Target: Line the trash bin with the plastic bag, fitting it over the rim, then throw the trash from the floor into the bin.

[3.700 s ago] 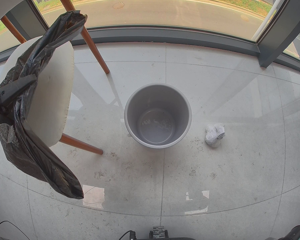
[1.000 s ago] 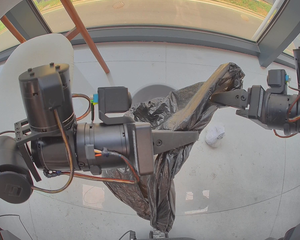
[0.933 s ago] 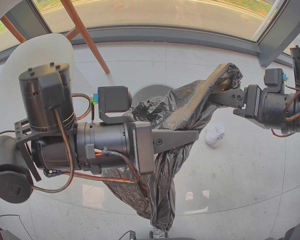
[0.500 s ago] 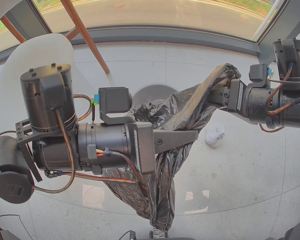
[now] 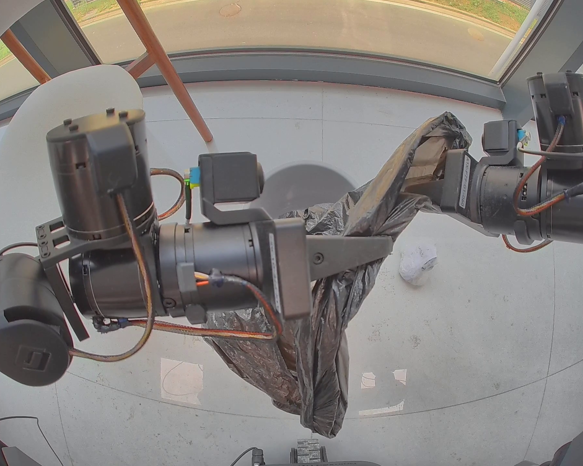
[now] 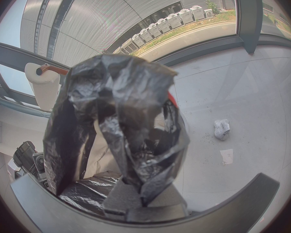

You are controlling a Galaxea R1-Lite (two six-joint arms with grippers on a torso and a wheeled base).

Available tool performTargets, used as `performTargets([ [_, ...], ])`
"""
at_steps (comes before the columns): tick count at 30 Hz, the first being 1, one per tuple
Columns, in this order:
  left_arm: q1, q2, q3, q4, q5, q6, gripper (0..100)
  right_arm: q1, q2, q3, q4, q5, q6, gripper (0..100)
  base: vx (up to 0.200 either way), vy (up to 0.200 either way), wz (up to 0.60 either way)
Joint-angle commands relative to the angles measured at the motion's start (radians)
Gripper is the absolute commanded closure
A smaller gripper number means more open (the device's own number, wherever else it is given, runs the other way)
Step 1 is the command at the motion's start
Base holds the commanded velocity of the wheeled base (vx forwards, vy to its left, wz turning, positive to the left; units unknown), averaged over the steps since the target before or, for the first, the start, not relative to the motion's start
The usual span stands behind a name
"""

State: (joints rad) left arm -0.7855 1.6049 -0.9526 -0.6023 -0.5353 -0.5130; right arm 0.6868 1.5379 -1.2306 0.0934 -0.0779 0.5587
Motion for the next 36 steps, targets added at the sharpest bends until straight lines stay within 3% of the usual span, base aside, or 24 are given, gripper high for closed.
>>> performTargets([
  [1,0.003,0.009,-0.023,0.003,-0.002,-0.001,100,-0.012,-0.005,-0.006,0.000,0.003,0.001,100,0.000,0.000,0.00],
  [13,0.048,0.081,-0.106,-0.001,0.003,0.002,100,-0.062,0.071,-0.151,0.000,0.023,0.001,100,0.000,0.000,0.00],
  [14,0.052,0.084,-0.115,0.001,0.001,0.004,0,-0.067,0.087,-0.167,0.000,0.024,0.001,100,0.000,0.000,0.00],
  [19,0.057,0.115,-0.149,-0.002,0.006,0.005,0,-0.072,0.125,-0.205,0.000,0.024,0.000,100,0.000,0.000,0.00],
  [26,0.124,0.153,-0.201,-0.008,0.001,0.005,0,-0.079,0.194,-0.260,0.000,0.026,0.001,100,0.000,0.000,0.00],
  [36,0.184,0.165,-0.186,-0.005,-0.002,0.004,0,-0.078,0.212,-0.262,0.003,0.067,0.000,100,0.000,0.000,0.00],
])
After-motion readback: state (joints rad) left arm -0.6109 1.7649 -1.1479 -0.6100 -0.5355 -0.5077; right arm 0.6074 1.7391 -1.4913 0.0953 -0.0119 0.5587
